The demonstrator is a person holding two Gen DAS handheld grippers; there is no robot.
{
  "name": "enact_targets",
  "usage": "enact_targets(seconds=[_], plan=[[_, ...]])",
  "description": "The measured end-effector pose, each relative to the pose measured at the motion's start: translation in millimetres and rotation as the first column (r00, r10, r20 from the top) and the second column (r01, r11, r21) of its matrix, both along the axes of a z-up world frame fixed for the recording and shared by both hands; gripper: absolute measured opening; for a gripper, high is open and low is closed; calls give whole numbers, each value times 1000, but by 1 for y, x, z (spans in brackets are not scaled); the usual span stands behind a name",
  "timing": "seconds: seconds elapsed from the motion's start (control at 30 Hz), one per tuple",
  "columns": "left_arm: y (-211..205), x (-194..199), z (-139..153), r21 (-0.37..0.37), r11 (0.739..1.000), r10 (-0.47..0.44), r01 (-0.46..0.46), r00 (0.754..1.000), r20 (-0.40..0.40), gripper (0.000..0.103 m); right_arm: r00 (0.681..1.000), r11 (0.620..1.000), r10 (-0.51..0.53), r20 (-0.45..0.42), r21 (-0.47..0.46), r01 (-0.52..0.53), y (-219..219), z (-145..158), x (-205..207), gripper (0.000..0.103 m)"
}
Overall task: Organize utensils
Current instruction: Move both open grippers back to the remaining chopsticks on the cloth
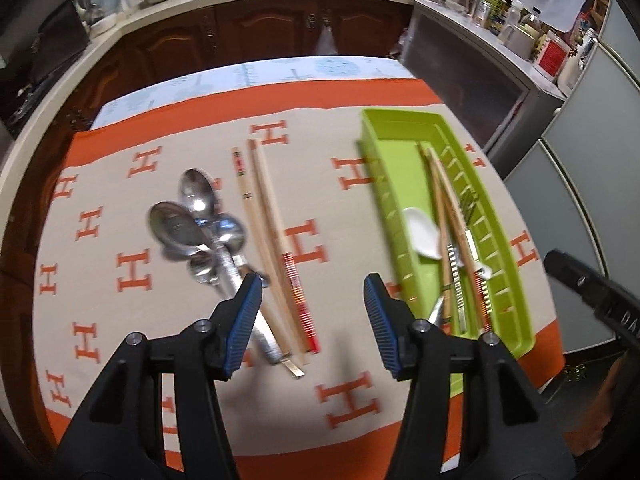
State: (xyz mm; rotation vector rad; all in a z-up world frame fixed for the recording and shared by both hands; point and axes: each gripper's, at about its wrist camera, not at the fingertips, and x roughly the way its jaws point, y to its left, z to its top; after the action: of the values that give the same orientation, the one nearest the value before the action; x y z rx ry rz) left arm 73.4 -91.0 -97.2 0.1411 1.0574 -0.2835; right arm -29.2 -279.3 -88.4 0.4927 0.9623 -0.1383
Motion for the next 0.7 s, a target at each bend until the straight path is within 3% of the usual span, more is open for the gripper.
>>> enact_targets(seconds=[0.4, 0.7], plan=[[94, -2, 1, -34, 994, 106, -105, 994, 24, 50, 989, 987, 148, 7, -60, -148, 58, 25, 28, 35], [152, 2, -27, -40, 979, 199, -201, 979, -48, 50, 946, 946, 322, -14, -26, -323, 114, 27, 75, 35]])
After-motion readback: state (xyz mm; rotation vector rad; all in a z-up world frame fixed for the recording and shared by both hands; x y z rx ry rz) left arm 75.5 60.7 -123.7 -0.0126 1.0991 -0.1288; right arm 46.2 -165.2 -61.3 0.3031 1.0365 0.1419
